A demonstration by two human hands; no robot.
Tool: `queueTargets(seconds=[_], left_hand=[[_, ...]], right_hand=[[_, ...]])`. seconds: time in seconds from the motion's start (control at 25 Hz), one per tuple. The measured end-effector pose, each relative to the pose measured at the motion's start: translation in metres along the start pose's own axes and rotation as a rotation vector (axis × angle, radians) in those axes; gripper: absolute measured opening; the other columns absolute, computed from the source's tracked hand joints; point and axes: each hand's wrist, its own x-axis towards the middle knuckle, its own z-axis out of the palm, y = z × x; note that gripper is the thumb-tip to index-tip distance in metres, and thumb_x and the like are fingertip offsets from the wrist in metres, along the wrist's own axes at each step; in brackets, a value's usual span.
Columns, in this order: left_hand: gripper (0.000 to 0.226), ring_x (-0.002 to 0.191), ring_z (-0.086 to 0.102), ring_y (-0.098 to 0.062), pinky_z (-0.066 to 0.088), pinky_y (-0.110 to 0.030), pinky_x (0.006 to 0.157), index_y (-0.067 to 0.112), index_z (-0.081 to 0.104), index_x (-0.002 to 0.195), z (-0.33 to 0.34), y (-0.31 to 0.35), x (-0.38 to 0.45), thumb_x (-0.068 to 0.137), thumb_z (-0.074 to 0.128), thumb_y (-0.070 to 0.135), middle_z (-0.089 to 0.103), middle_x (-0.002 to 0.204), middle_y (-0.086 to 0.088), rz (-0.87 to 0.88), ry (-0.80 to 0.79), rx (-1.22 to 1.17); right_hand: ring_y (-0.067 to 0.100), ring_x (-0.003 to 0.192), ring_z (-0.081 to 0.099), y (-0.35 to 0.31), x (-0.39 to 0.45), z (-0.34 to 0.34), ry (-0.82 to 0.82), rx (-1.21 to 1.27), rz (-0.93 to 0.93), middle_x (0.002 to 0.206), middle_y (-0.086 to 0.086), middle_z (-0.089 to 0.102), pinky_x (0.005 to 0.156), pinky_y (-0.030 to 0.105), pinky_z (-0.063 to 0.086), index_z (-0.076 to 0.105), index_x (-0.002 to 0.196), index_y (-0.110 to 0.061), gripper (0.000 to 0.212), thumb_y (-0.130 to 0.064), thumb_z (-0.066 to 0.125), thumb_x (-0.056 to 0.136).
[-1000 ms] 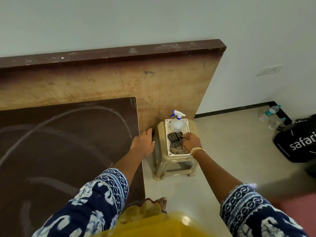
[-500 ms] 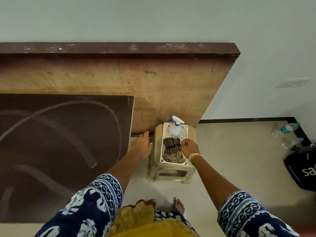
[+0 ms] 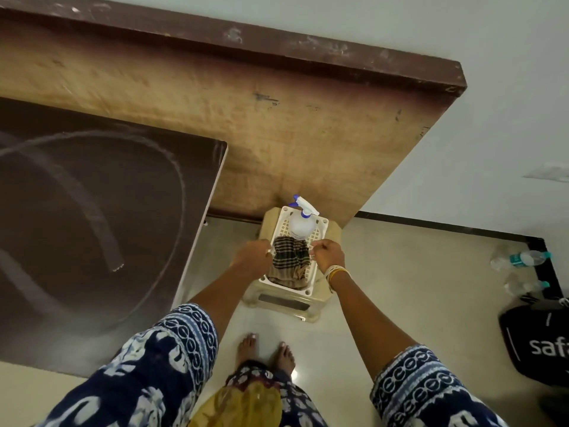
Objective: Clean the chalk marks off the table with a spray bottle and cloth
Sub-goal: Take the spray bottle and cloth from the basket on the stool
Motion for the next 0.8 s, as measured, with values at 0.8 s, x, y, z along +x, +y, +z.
queueTargets(seconds=[0.8], left_hand=[[0.065,0.115,0.06,-0.032,0.051,-0.039,0.091,0.004,0.044,0.13,0.163,-0.015,0.168,0.079,0.078,0.029,0.059,0.126,-0.015,-0.422,0.198,-0.355]], right_hand=[[0.014,0.11,0.052,0.048,0.193,0.076,0.114,0.011,-0.353,0.123,0.0,0.057,0.095,0.028,0.043,0.055,0.128,-0.014,0.07,-0.036,0.085,0.068]])
